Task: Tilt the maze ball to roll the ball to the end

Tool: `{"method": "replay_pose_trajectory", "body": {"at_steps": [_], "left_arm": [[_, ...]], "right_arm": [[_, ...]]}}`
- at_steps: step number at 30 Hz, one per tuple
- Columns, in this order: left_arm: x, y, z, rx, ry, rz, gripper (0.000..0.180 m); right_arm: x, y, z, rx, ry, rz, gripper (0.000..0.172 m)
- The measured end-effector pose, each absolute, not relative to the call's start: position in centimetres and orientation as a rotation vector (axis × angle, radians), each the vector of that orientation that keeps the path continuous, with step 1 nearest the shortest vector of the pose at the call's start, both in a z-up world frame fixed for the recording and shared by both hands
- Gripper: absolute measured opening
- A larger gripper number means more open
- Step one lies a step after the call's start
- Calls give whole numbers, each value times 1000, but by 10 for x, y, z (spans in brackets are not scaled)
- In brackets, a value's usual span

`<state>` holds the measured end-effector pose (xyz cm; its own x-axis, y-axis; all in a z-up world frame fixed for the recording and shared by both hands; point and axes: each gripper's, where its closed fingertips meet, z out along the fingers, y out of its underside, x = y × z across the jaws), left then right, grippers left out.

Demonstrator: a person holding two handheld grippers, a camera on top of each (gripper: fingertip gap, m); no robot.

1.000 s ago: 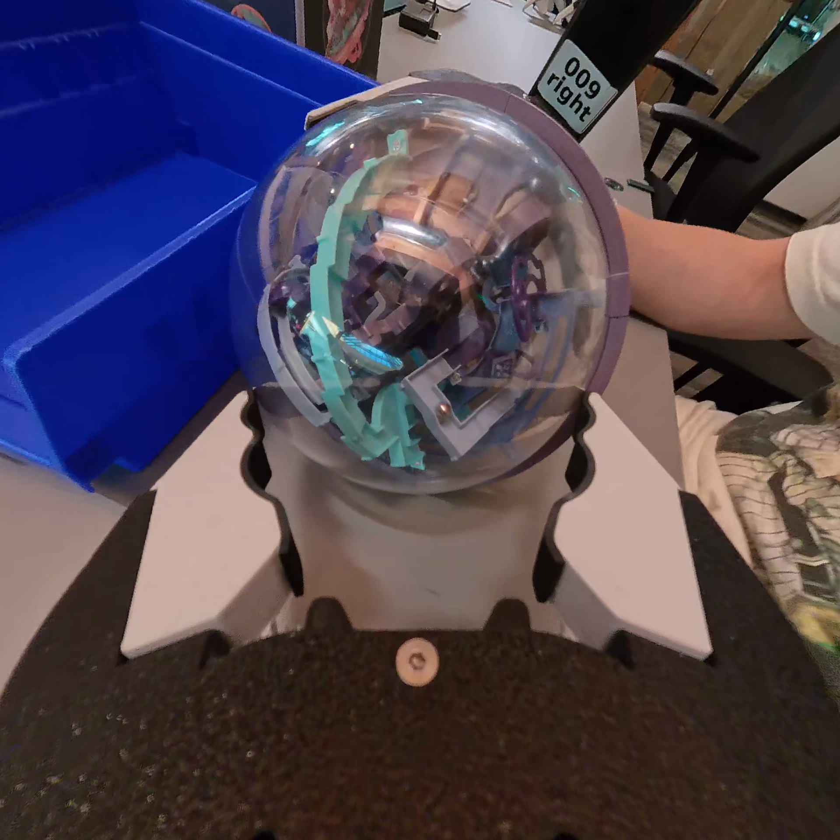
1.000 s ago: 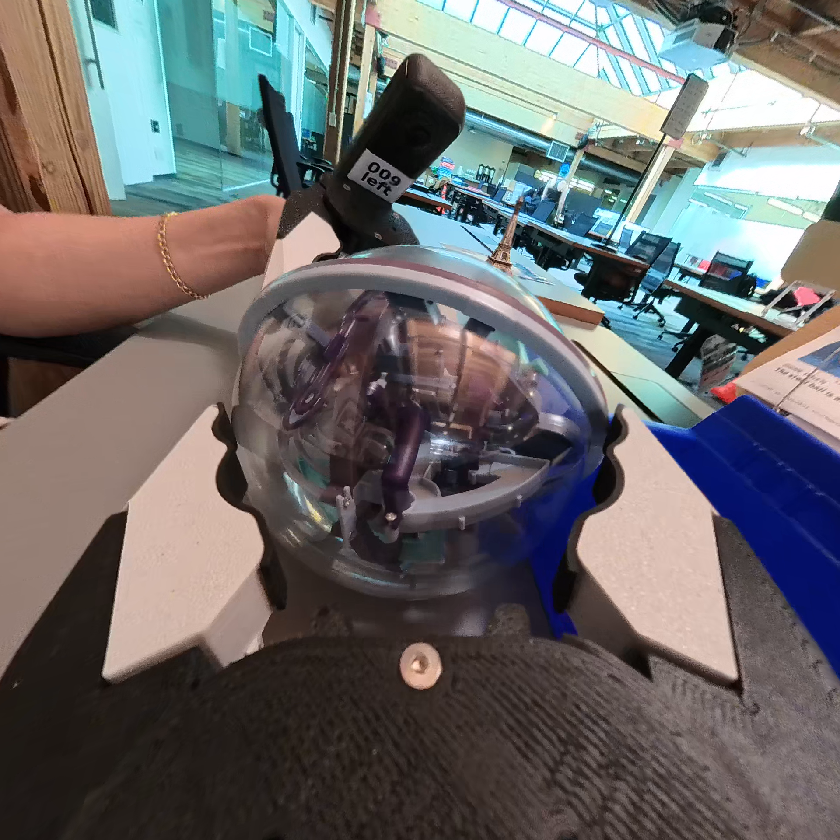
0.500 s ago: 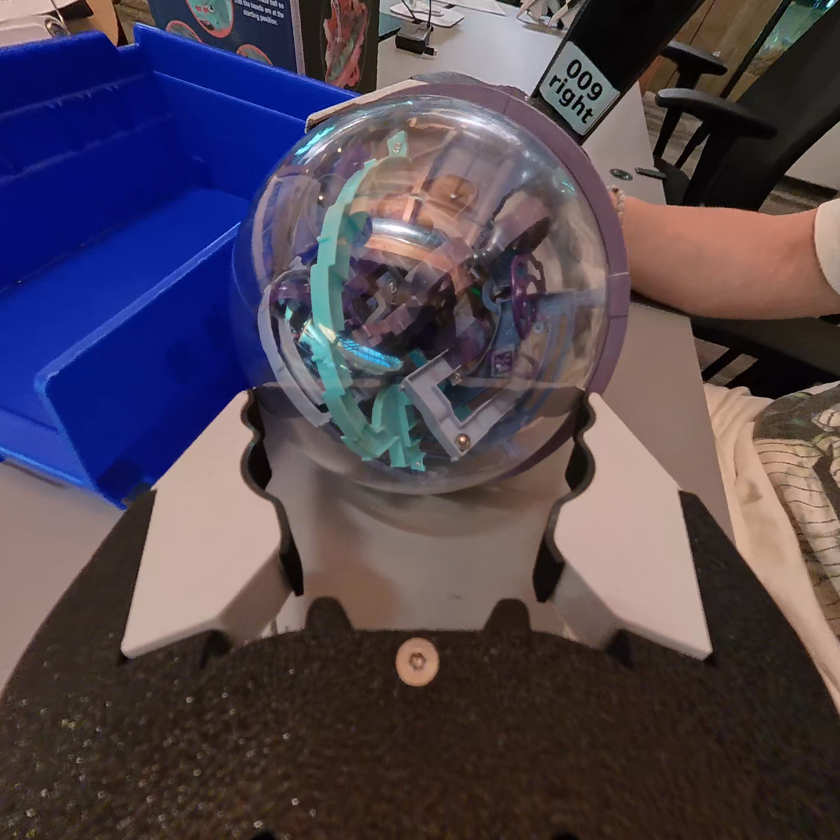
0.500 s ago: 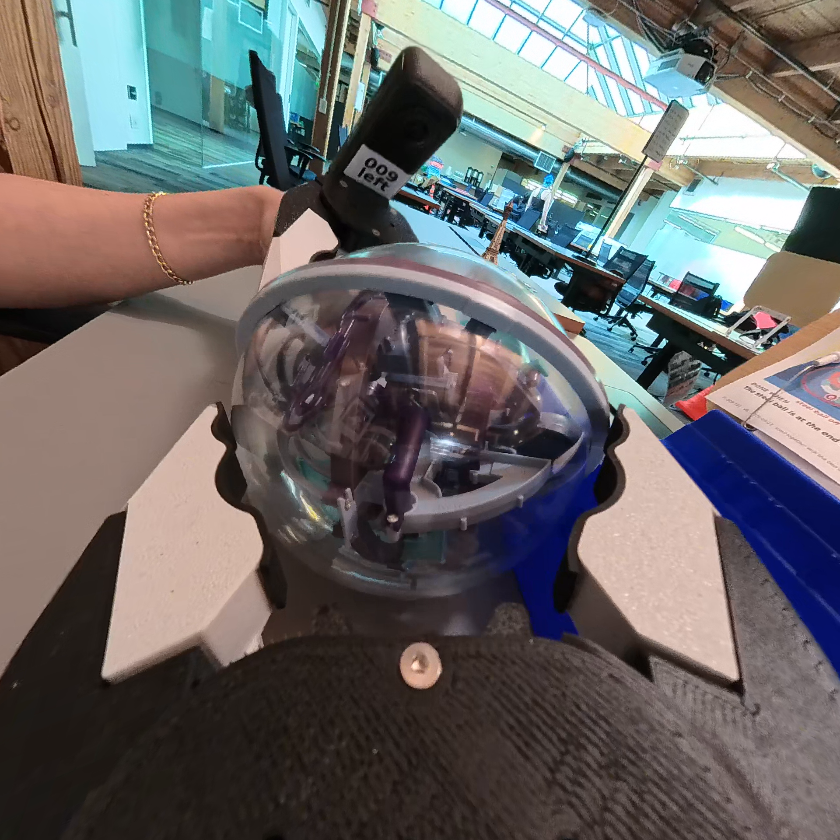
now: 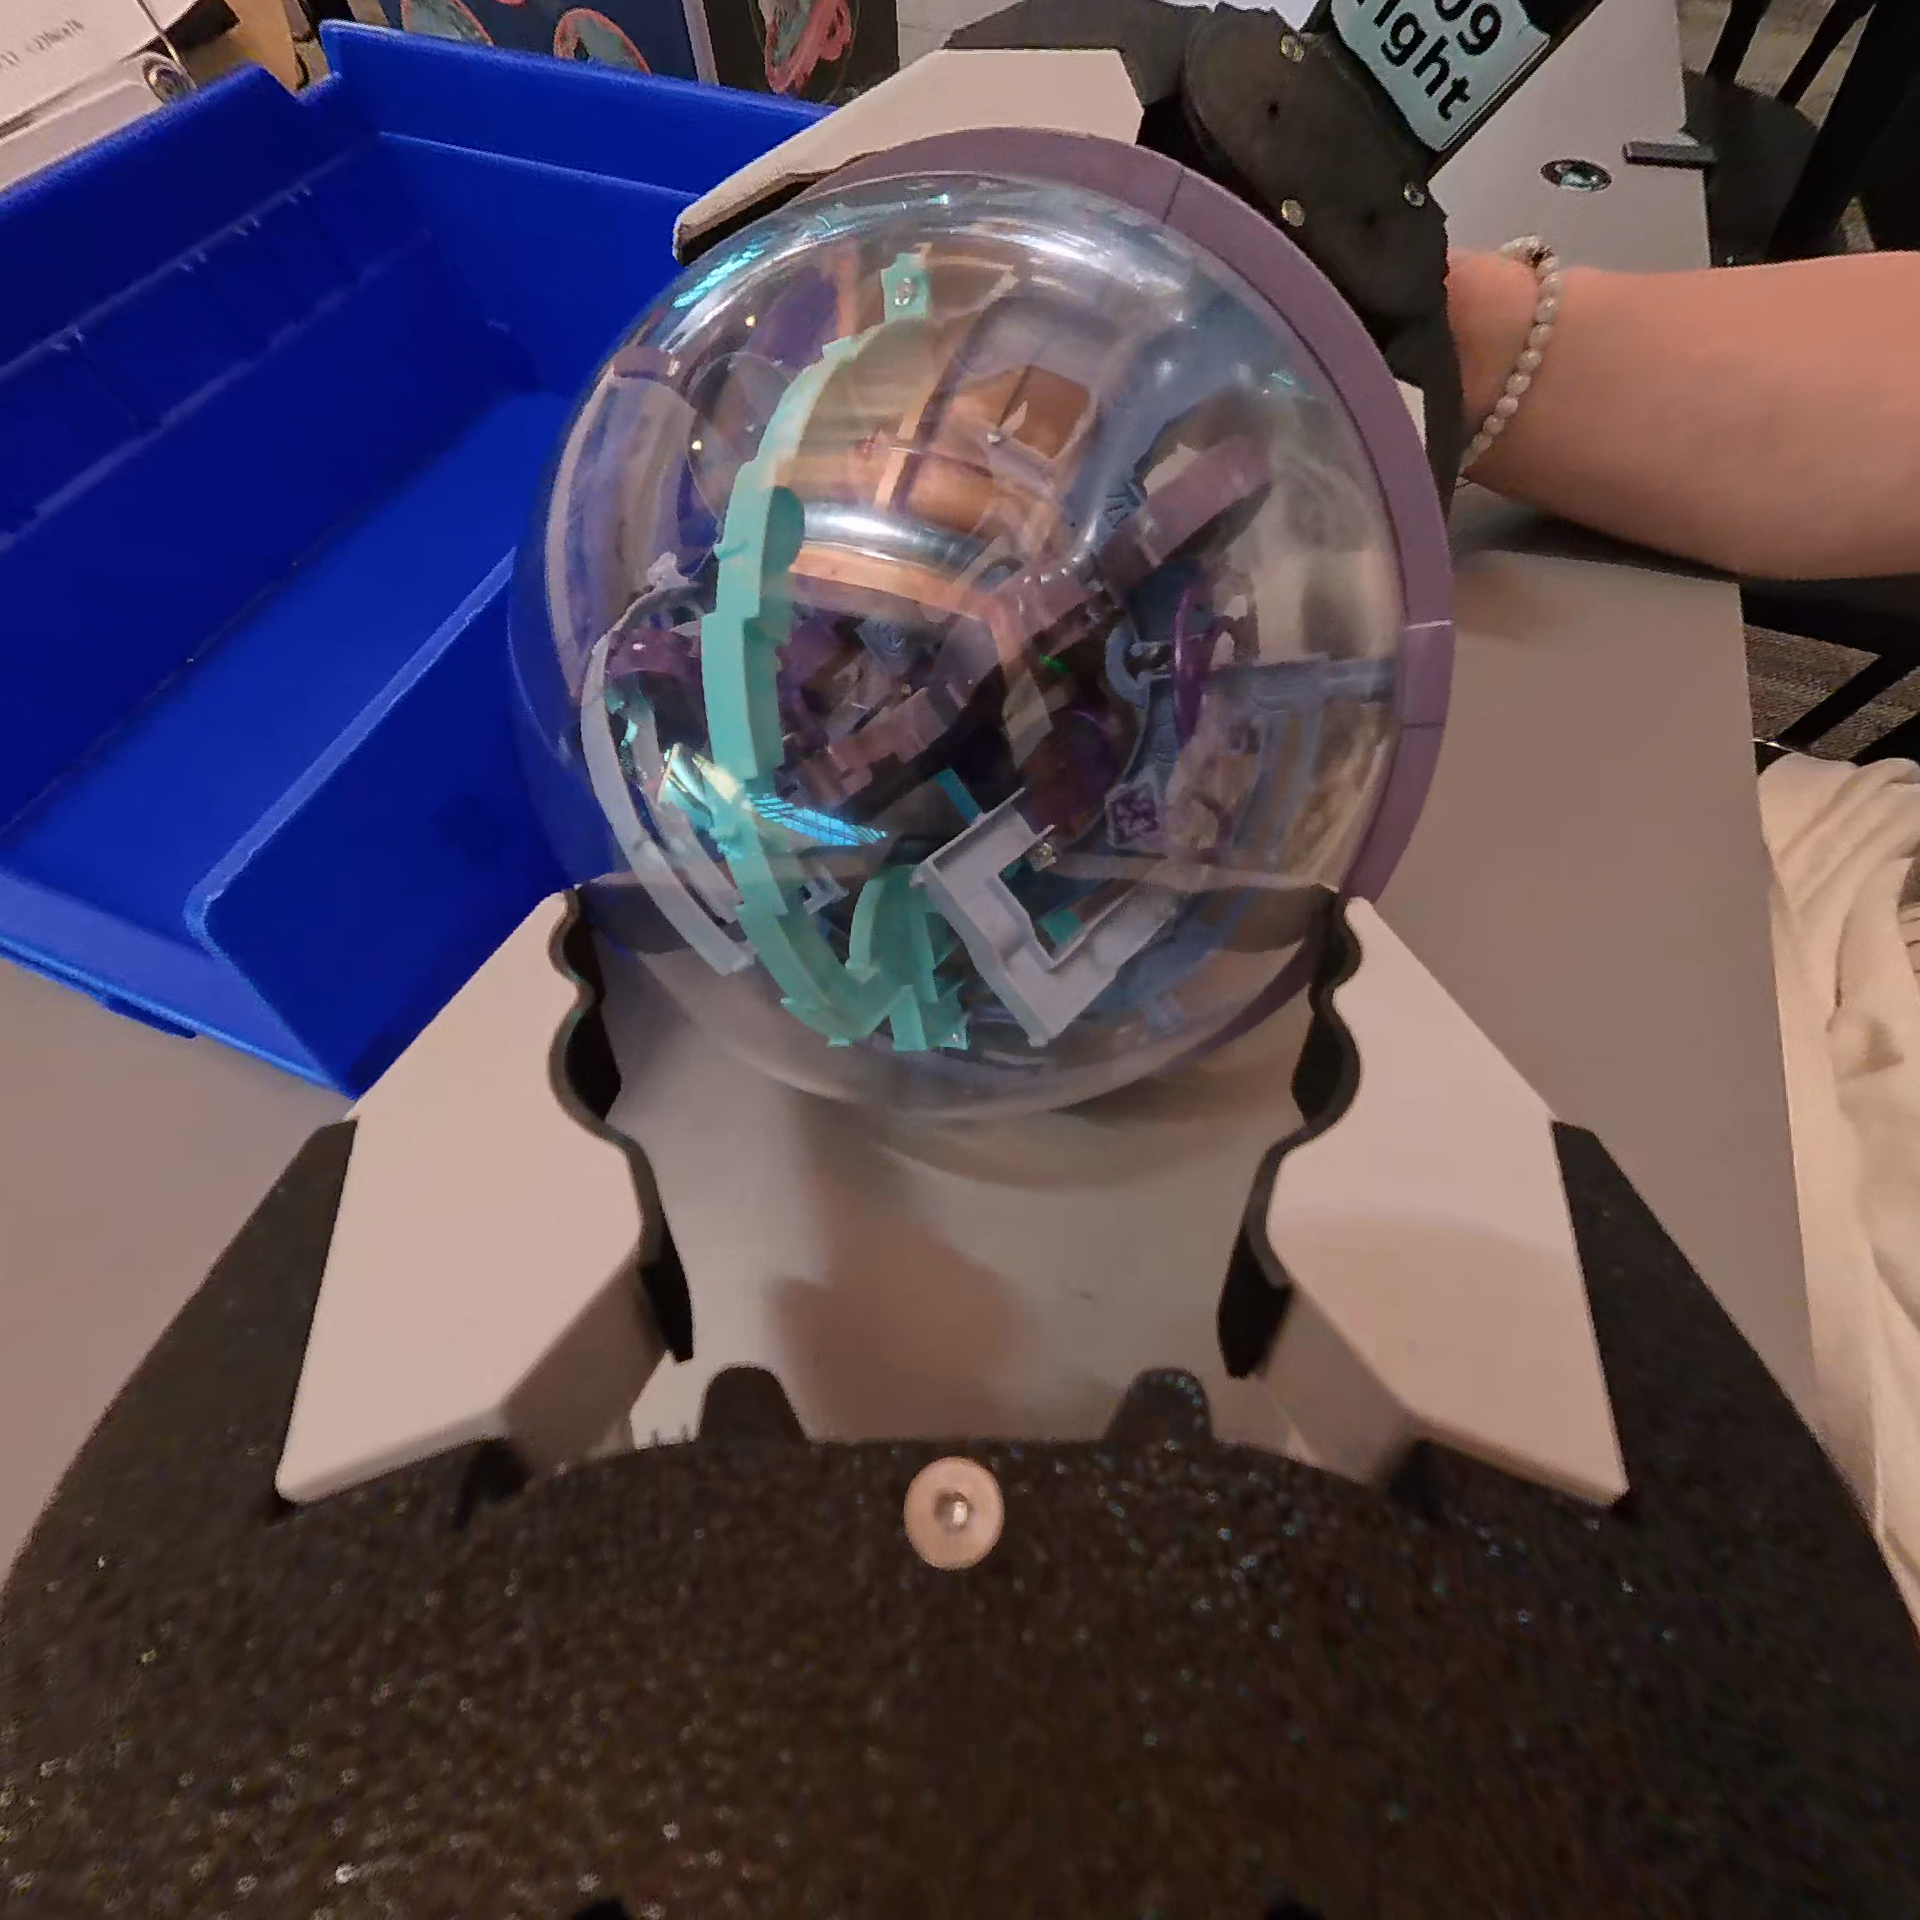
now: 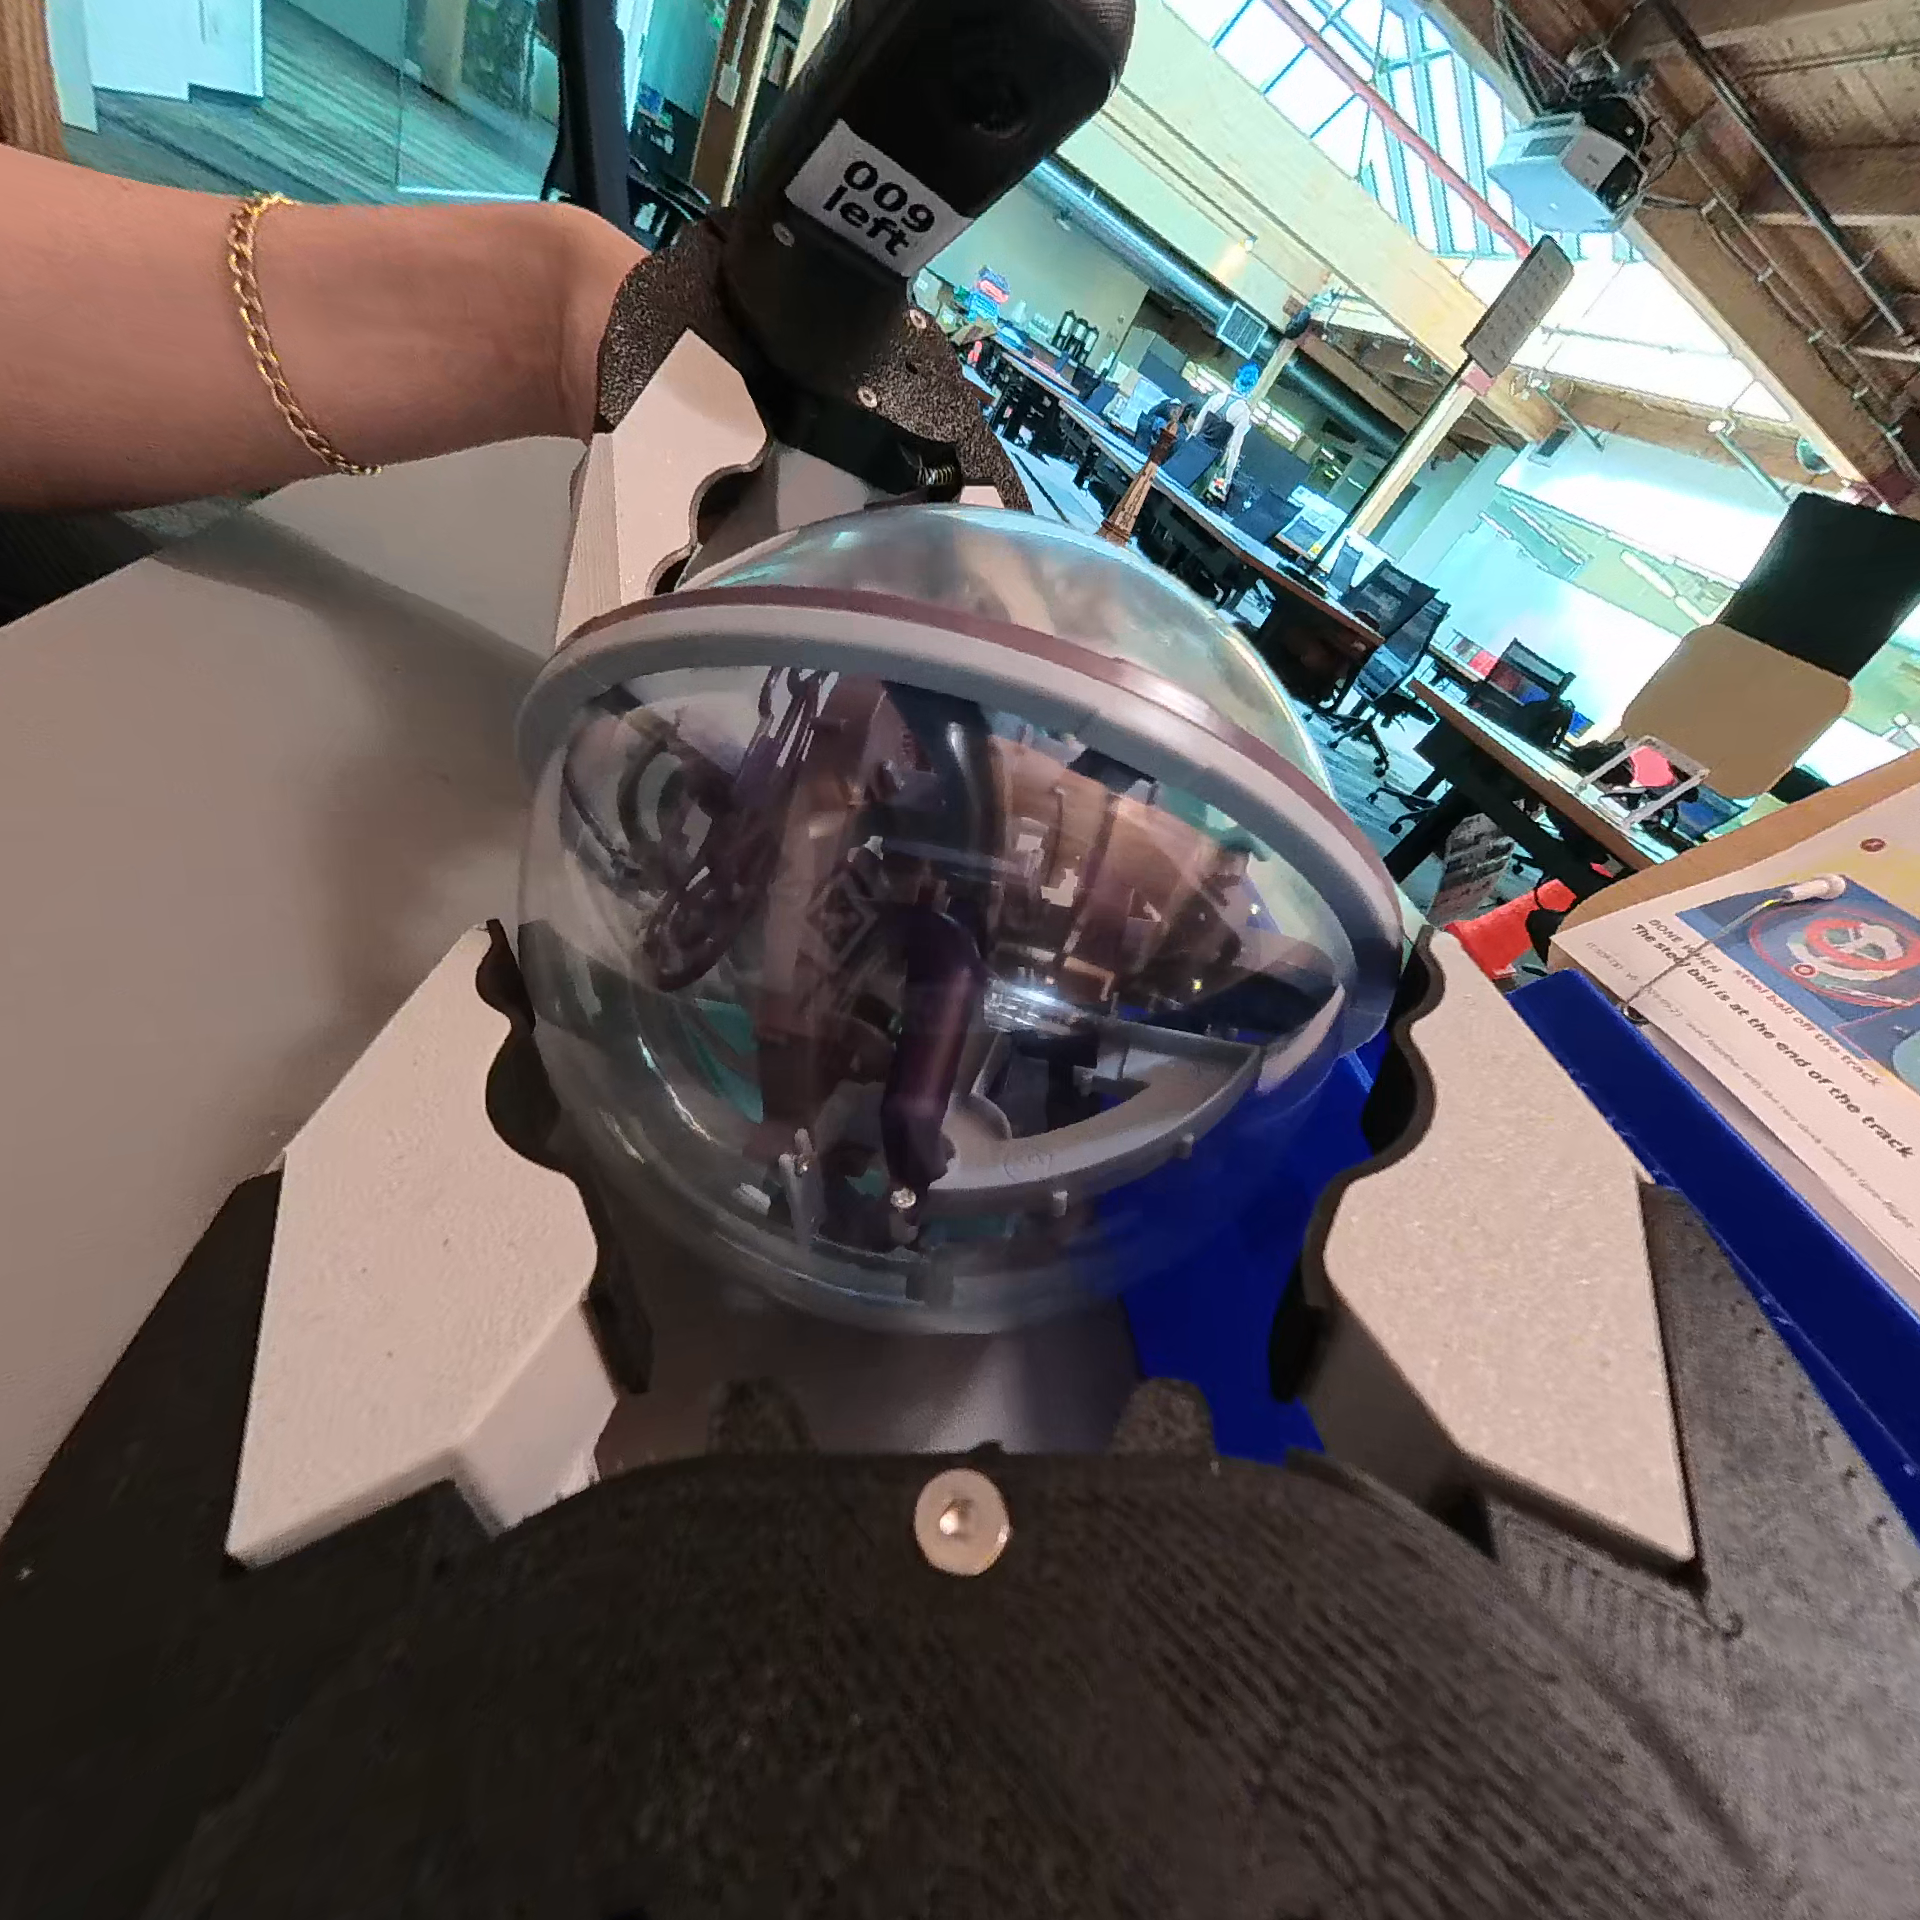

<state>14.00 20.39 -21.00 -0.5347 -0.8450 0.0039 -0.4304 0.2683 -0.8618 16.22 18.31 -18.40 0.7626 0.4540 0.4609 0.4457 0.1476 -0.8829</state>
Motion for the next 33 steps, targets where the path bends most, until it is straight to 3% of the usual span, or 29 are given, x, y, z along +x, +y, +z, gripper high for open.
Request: {"method": "replay_pose_trajectory", "body": {"at_steps": [33], "left_arm": [[137, 208, -217, -1214, 2074, -1309, 130]], "right_arm": [[160, 188, -183, -1459, -734, 38, 157]]}}
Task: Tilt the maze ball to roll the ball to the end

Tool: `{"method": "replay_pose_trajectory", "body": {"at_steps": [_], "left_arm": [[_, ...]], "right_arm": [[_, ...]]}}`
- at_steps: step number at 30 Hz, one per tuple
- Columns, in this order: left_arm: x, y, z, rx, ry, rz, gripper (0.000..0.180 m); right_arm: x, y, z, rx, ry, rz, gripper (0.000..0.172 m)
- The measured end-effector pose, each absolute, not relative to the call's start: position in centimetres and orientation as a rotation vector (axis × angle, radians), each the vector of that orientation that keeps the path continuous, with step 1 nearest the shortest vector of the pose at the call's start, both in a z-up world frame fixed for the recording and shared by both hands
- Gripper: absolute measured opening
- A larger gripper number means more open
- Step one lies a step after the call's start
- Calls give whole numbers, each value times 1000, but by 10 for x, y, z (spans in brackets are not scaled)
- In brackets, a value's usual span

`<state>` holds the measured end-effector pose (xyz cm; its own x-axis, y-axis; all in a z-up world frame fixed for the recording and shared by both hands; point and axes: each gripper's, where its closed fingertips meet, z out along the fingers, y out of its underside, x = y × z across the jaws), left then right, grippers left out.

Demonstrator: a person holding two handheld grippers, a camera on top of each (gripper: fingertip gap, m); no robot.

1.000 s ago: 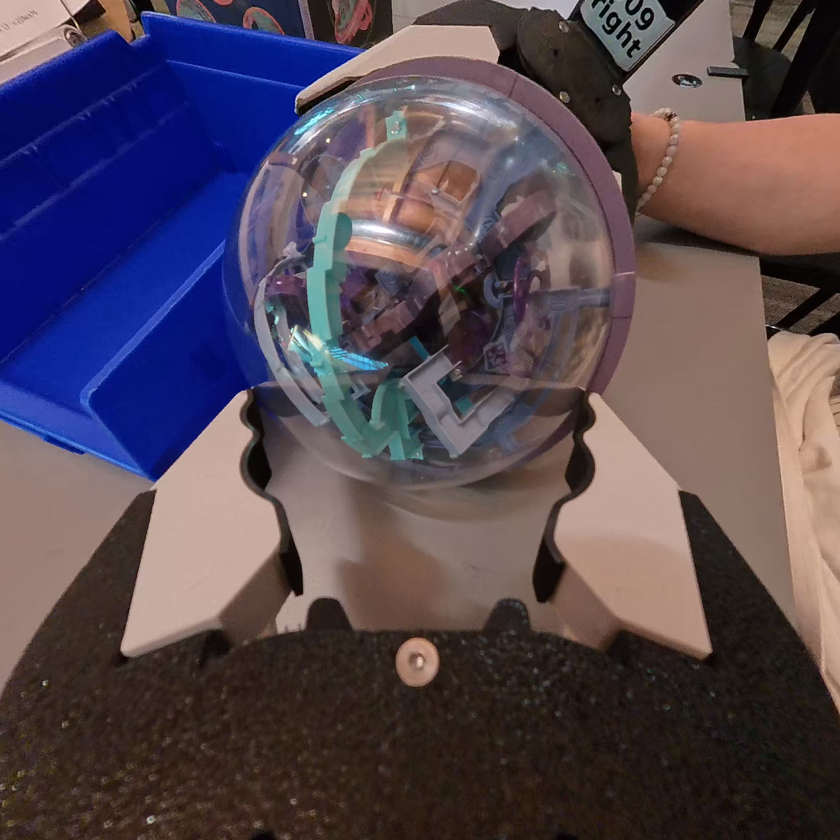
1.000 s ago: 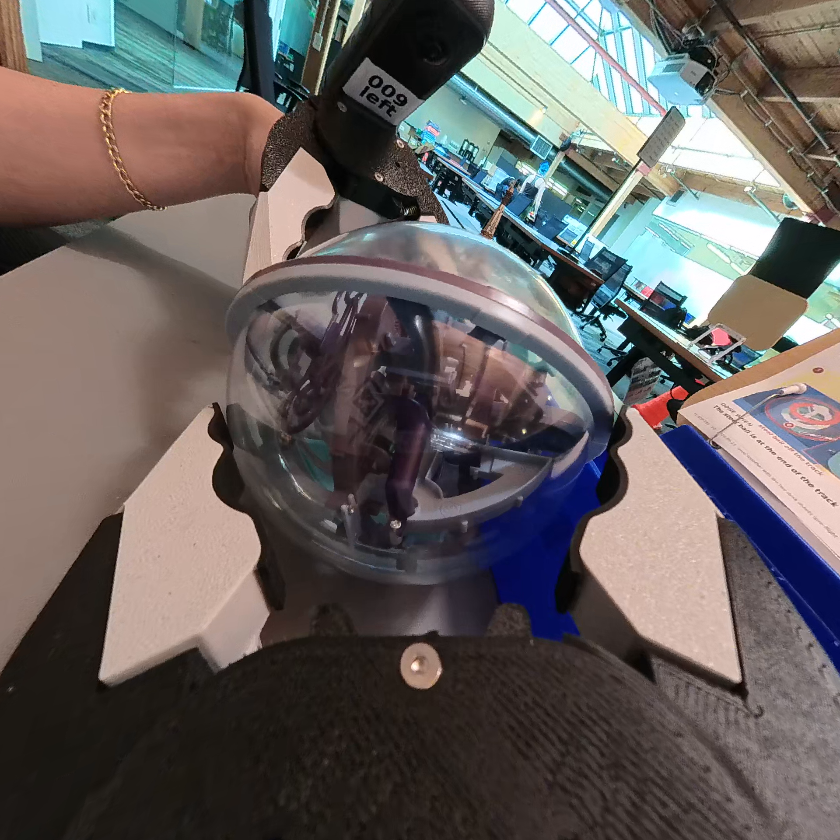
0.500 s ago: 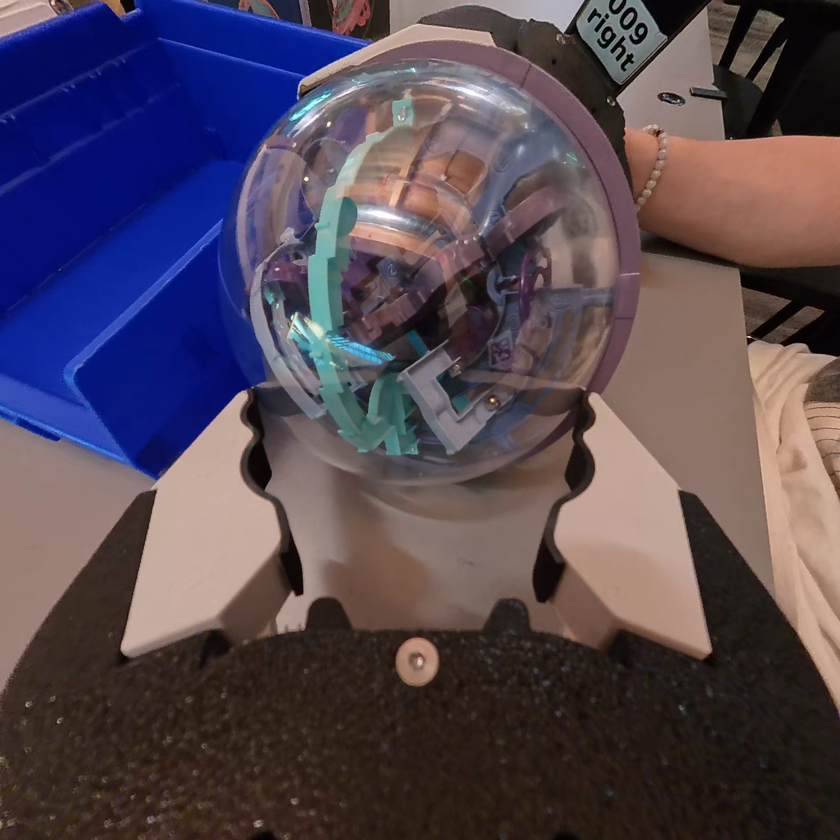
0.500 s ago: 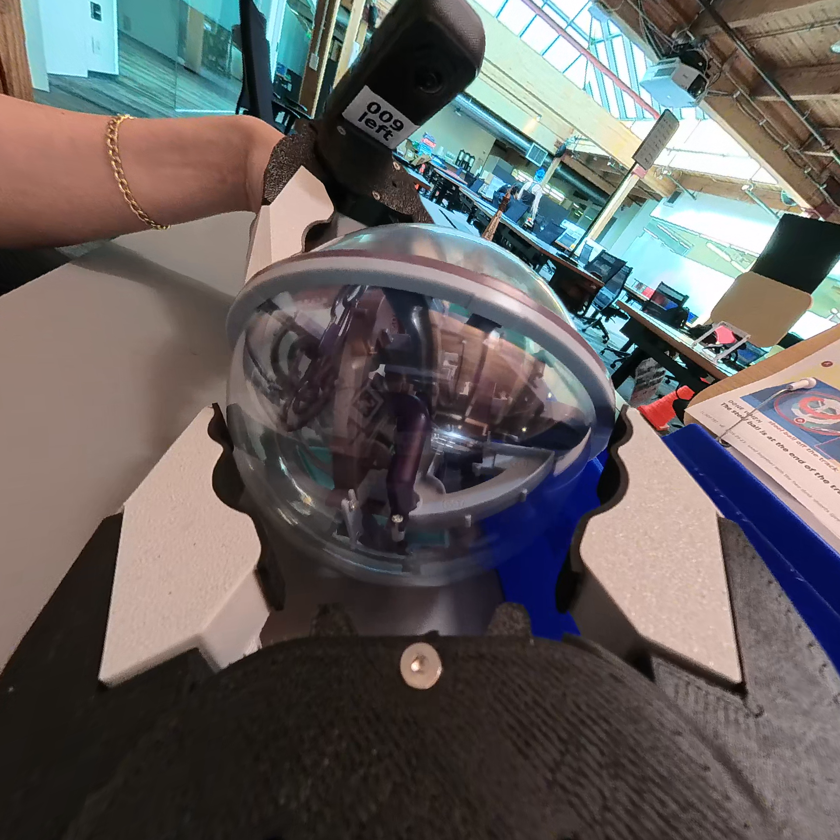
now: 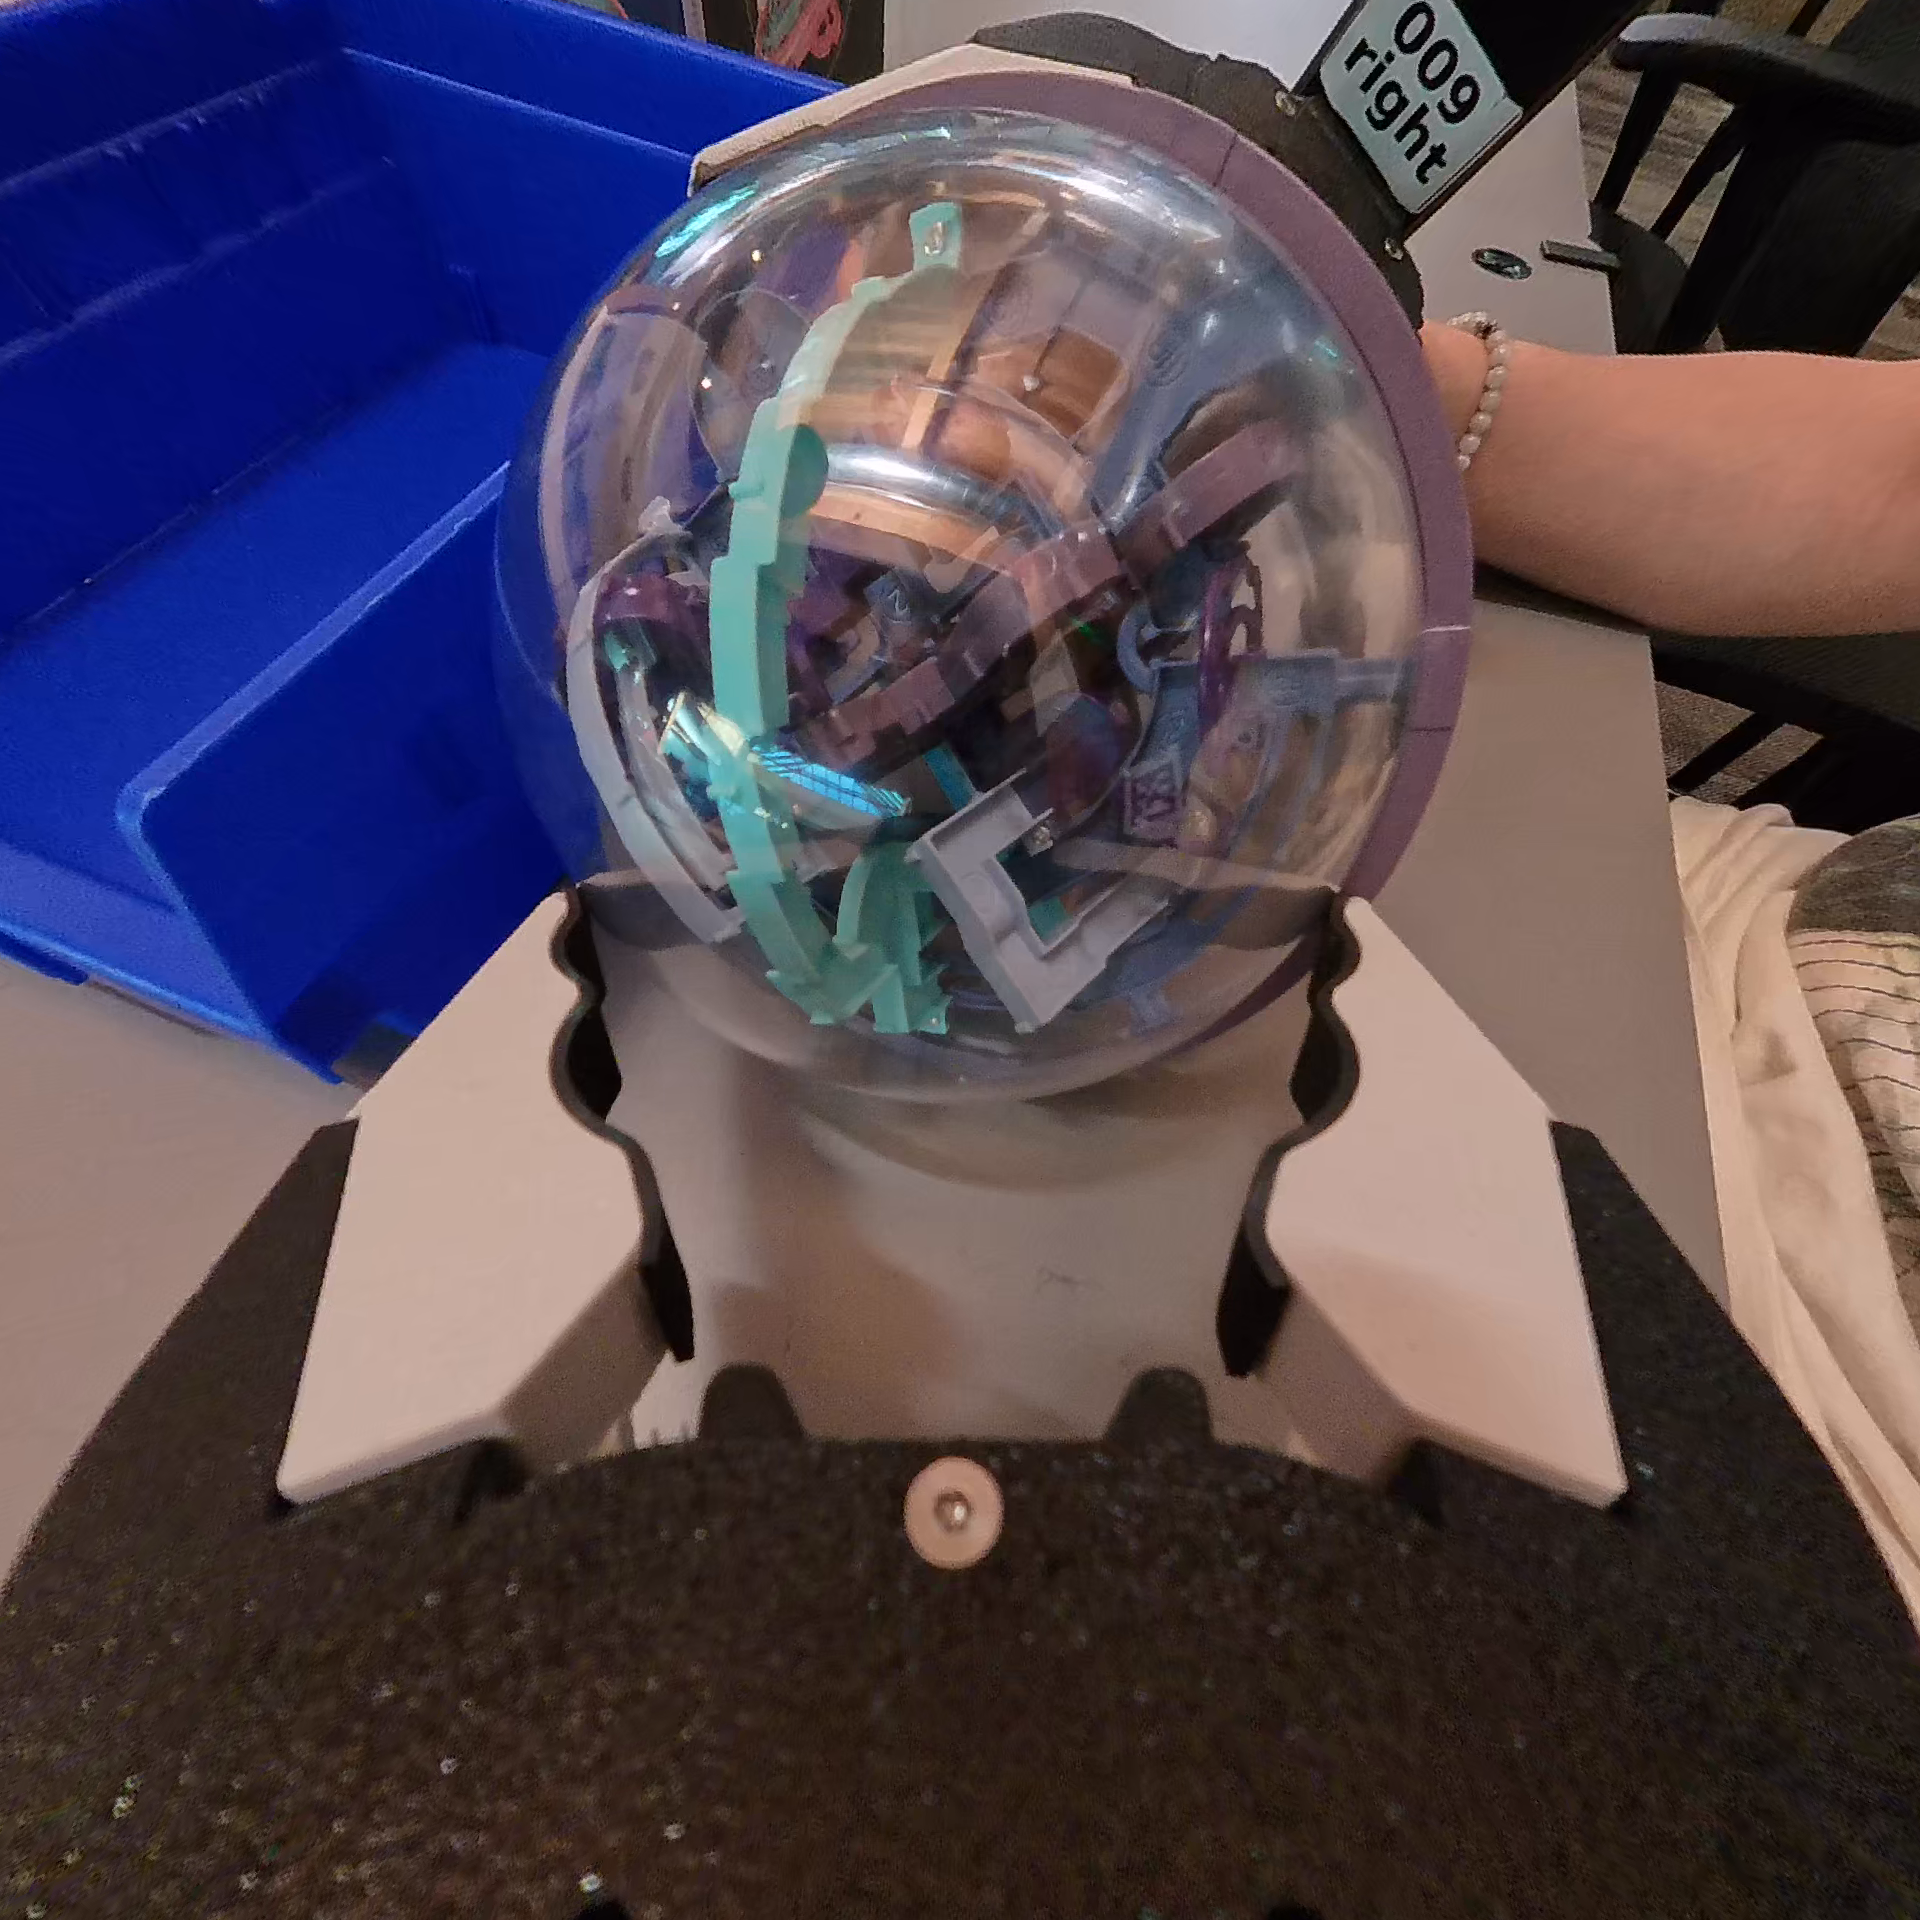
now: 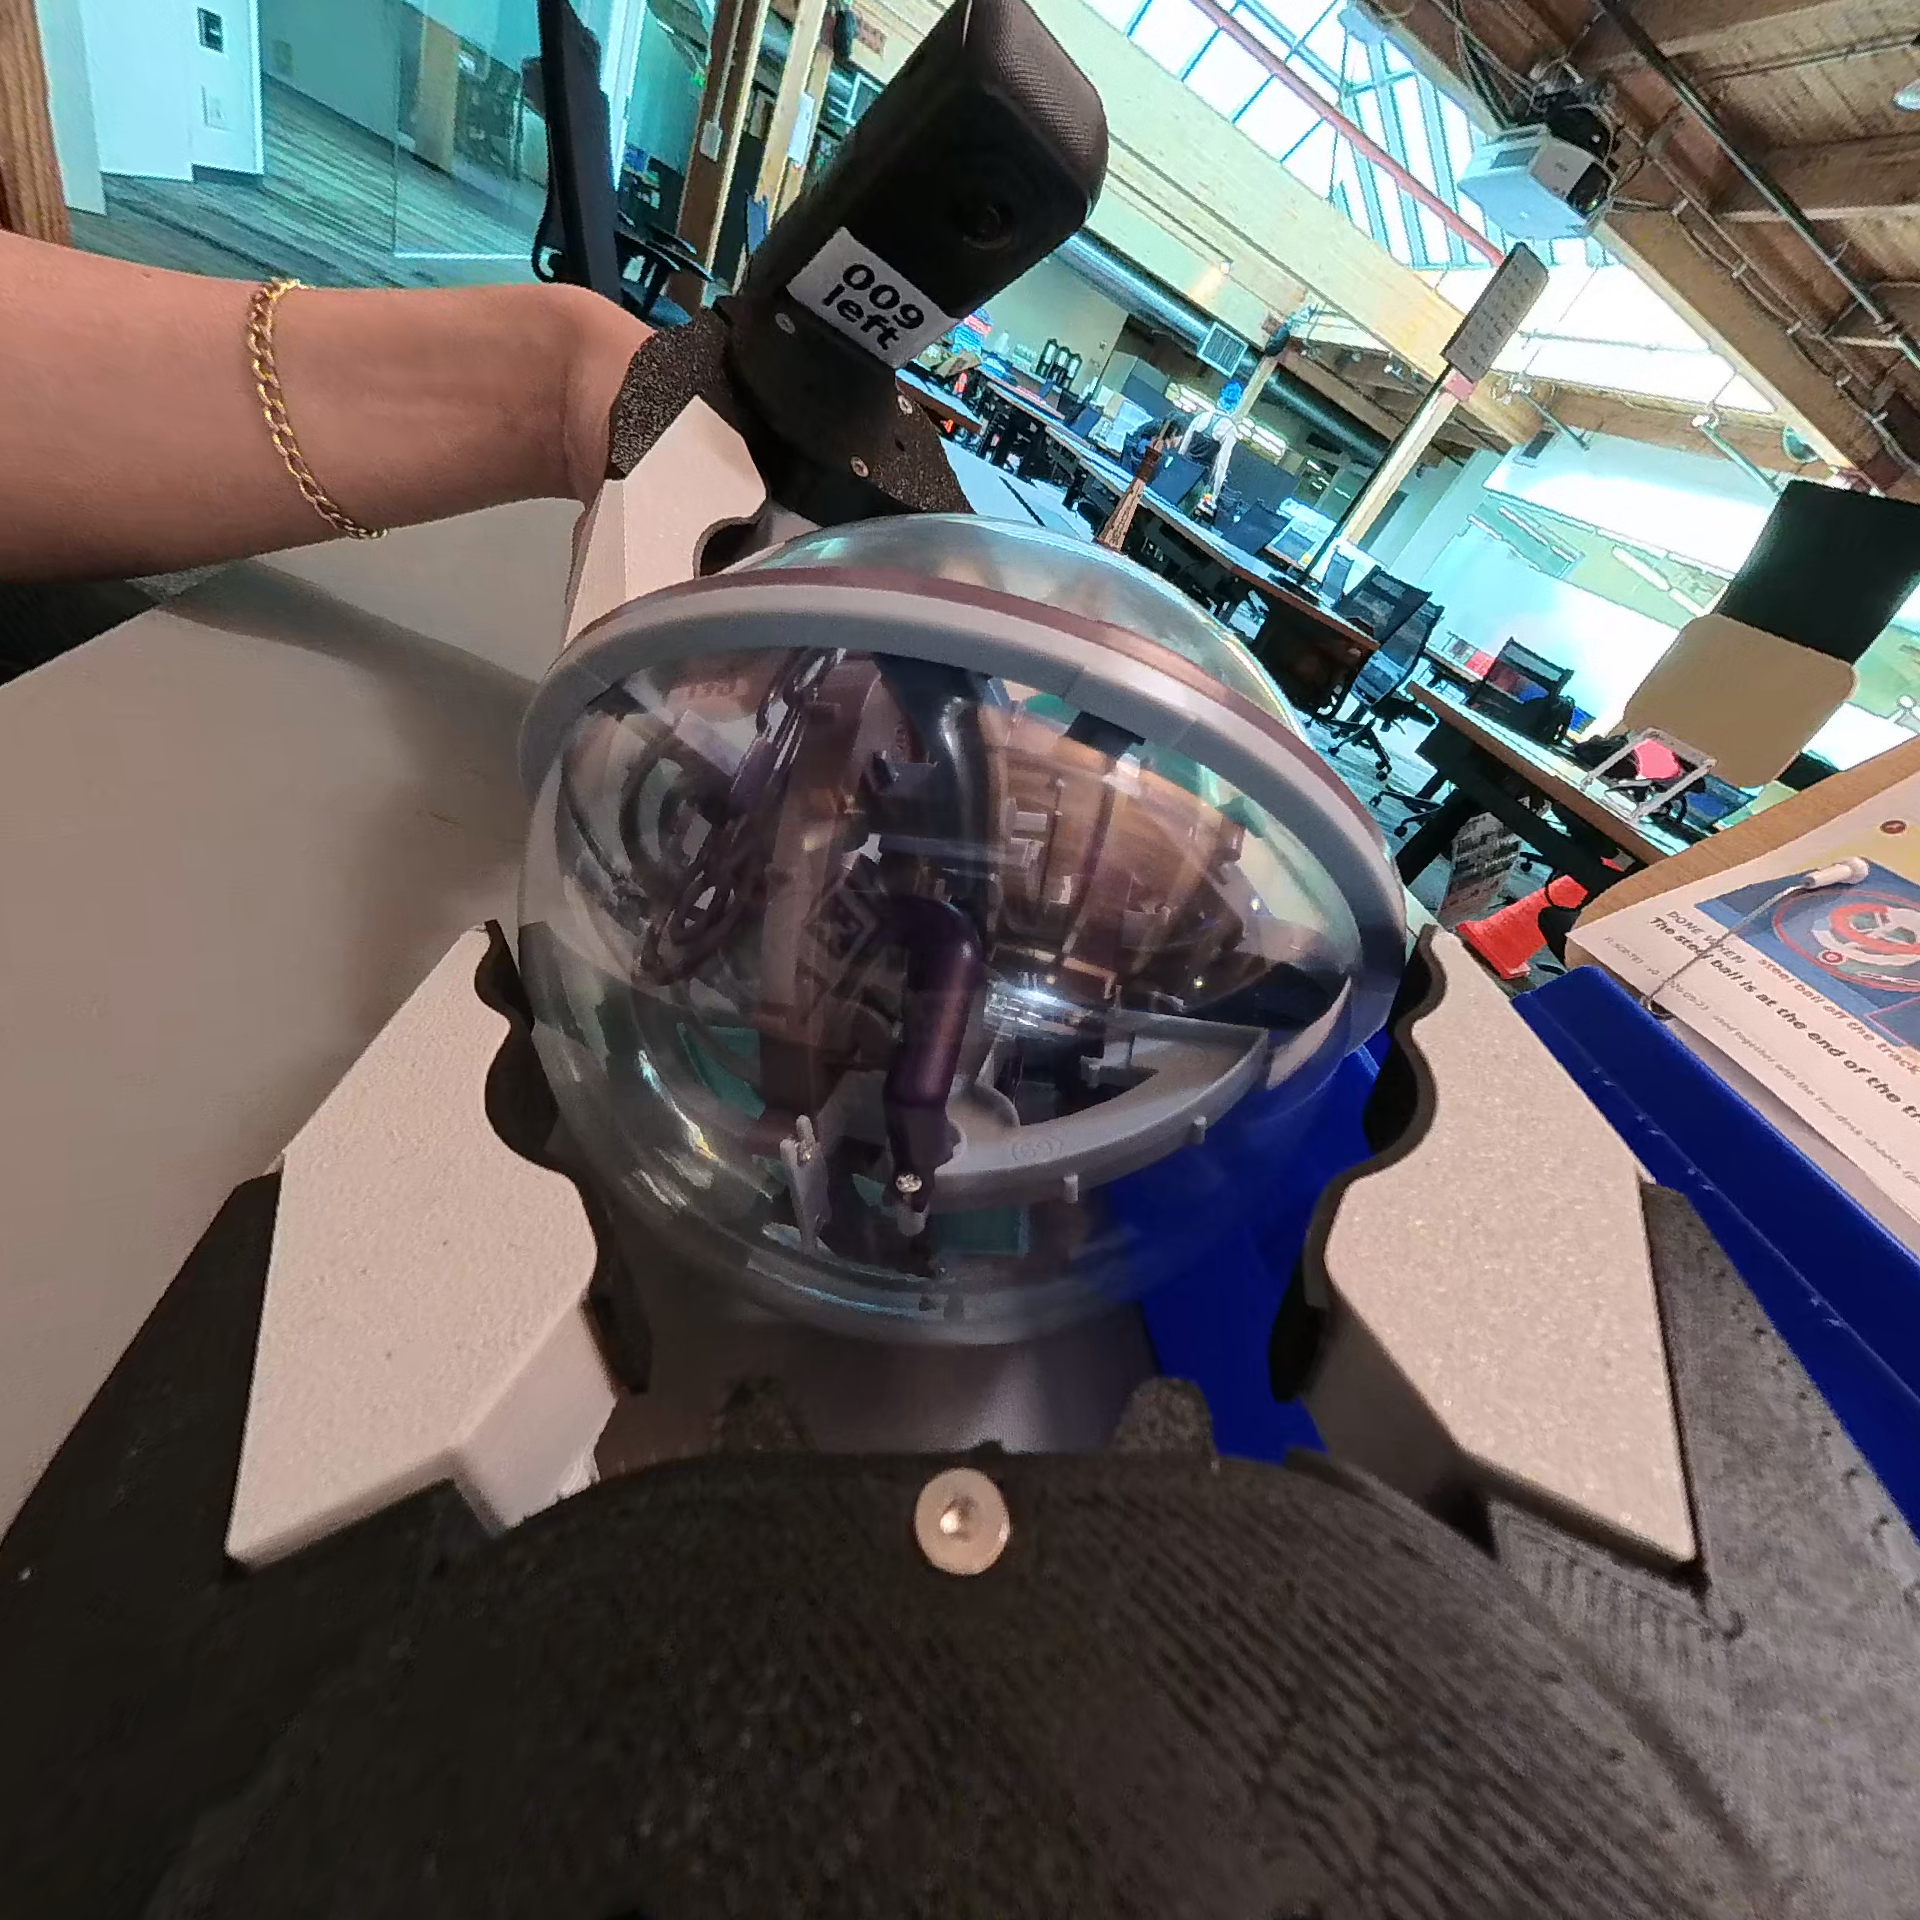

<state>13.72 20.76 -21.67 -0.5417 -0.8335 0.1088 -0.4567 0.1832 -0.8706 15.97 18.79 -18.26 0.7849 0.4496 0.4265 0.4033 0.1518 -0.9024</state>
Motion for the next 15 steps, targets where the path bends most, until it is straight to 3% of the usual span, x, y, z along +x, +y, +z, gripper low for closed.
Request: {"method": "replay_pose_trajectory", "body": {"at_steps": [15], "left_arm": [[132, 214, -216, -1197, 2093, -1273, 130]], "right_arm": [[154, 194, -184, -1441, -722, 17, 157]]}}
